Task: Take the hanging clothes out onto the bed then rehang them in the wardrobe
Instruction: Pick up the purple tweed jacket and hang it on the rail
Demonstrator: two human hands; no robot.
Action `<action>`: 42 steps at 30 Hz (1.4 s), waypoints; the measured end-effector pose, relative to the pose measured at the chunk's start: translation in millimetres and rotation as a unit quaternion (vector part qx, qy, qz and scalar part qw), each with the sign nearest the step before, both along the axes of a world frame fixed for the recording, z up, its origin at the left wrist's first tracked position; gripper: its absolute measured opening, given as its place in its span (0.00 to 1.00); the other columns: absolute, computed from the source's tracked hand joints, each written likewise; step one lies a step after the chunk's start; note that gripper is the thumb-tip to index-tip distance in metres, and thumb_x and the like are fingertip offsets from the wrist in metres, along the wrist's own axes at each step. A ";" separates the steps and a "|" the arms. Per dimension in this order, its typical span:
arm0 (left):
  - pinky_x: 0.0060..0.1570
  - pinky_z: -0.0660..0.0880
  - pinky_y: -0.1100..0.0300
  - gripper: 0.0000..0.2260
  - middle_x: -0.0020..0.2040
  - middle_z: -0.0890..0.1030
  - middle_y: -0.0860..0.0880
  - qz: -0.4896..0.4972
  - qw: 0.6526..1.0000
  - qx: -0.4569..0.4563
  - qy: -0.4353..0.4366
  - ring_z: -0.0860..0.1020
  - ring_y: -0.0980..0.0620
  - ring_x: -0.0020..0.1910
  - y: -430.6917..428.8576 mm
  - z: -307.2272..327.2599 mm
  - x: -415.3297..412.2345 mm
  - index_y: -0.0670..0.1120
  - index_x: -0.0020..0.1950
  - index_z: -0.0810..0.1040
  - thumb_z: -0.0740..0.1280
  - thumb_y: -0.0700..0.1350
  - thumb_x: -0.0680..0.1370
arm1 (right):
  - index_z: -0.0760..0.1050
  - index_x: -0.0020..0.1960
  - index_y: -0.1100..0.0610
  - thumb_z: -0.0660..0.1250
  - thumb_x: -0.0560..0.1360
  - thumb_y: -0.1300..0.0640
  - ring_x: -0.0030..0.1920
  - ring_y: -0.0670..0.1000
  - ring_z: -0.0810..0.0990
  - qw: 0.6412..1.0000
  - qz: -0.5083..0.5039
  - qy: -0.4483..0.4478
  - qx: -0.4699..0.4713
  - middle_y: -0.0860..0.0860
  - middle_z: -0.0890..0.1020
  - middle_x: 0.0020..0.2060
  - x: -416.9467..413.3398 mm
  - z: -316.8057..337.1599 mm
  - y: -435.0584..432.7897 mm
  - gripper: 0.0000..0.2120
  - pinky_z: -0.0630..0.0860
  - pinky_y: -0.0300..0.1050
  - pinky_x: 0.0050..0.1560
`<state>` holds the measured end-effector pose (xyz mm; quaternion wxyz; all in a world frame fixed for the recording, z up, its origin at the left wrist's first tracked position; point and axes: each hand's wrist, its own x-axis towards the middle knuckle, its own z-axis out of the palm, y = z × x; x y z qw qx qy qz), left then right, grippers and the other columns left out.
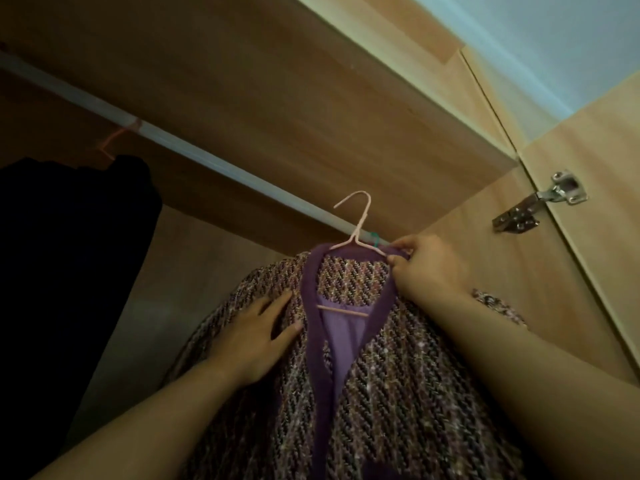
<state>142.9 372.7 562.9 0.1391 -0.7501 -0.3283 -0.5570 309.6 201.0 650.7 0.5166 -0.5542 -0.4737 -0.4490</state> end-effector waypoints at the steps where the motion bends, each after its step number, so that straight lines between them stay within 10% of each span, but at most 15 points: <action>1: 0.72 0.58 0.48 0.28 0.77 0.55 0.48 -0.012 1.000 0.006 -0.011 0.57 0.46 0.75 1.2 11.2 0.1 0.62 0.76 0.48 0.50 0.66 0.77 | 0.79 0.53 0.45 0.64 0.75 0.51 0.47 0.54 0.78 1.000 -0.005 0.004 0.006 0.49 0.82 0.48 -4.1 11.8 0.5 0.08 0.75 0.44 0.42; 31: 0.68 0.65 0.54 0.27 0.74 0.62 0.50 -0.068 0.992 0.096 -0.044 0.65 0.49 0.70 41.0 -6.0 -18.2 0.53 0.75 0.59 0.59 0.59 0.78 | 0.71 0.63 0.46 0.58 0.76 0.40 0.51 0.56 0.77 0.970 -0.176 -0.152 -0.065 0.53 0.79 0.53 -16.2 -17.9 25.8 0.19 0.72 0.45 0.40; 42: 0.67 0.66 0.49 0.30 0.74 0.61 0.45 -0.056 0.997 0.005 -0.055 0.66 0.44 0.69 14.6 -42.9 -4.7 0.48 0.76 0.56 0.61 0.57 0.78 | 0.61 0.71 0.51 0.65 0.74 0.47 0.61 0.58 0.72 0.997 -0.025 -0.073 -0.012 0.56 0.68 0.65 16.2 -95.8 -4.4 0.28 0.70 0.47 0.55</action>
